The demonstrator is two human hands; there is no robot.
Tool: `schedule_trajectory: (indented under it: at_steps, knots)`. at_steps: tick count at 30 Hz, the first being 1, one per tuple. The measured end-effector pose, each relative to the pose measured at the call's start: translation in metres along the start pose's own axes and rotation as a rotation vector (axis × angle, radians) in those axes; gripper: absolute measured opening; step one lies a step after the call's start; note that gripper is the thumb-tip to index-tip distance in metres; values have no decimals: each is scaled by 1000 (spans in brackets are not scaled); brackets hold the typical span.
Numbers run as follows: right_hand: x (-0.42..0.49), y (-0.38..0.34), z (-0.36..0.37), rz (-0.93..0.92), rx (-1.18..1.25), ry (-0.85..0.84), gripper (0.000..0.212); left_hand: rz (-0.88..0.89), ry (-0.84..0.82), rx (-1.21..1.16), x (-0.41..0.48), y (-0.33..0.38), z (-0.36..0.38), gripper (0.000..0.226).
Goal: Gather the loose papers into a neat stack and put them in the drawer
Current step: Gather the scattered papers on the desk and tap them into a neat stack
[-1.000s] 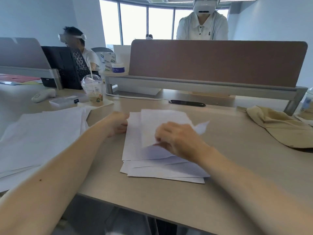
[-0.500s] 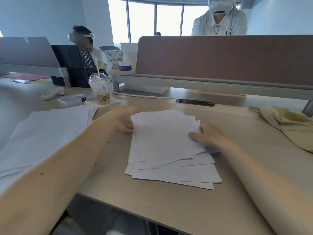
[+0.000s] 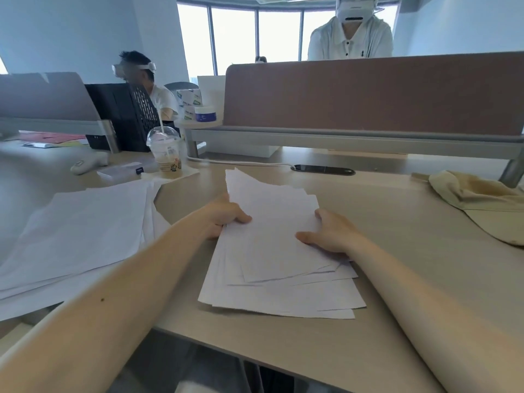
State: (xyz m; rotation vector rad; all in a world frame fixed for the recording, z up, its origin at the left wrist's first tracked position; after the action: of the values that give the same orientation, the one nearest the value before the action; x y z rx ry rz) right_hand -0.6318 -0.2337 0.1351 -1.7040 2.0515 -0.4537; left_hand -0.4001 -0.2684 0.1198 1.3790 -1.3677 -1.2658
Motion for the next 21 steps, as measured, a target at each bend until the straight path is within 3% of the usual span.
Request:
schedule_trajectory:
  at_steps: [3, 5, 8, 11, 14, 17, 19, 21]
  knots:
    - [-2, 2, -15, 46, 231, 59, 79, 183, 97, 19, -6, 20, -21, 57]
    - [-3, 1, -20, 101, 444, 39, 72, 255, 126, -33, -12, 33, -36, 63]
    - [-16, -26, 3, 150, 758, -264, 32, 297, 134, -38, -26, 45, -66, 58]
    - [-24, -65, 18, 104, 843, -380, 16, 276, 191, -82, -43, 48, -105, 48]
    - [-19, -105, 28, 42, 872, -320, 29, 169, 205, -4, -64, 34, -144, 34]
    - [-18, -150, 58, 15, 834, -363, 40, 57, 141, 101, -86, 11, -174, 36]
    - [-18, -179, 81, 14, 829, -429, 45, 64, 254, 186, -98, 4, -214, 37]
    - [-17, -206, 100, 11, 818, -475, 37, 77, 416, 266, -109, -3, -264, 42]
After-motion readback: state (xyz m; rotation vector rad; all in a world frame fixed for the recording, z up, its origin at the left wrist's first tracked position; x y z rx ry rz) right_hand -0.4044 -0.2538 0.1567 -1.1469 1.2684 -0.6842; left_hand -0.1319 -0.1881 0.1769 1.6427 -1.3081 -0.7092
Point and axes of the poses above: each hand's wrist, its own x-axis towards the middle knuckle, its own z-axis out of the palm, y = z × x, the point moved 10 cm from there along x, towards the middle knuckle, and after that the axes turned 12 degrees about z, right-handed, at the moved point
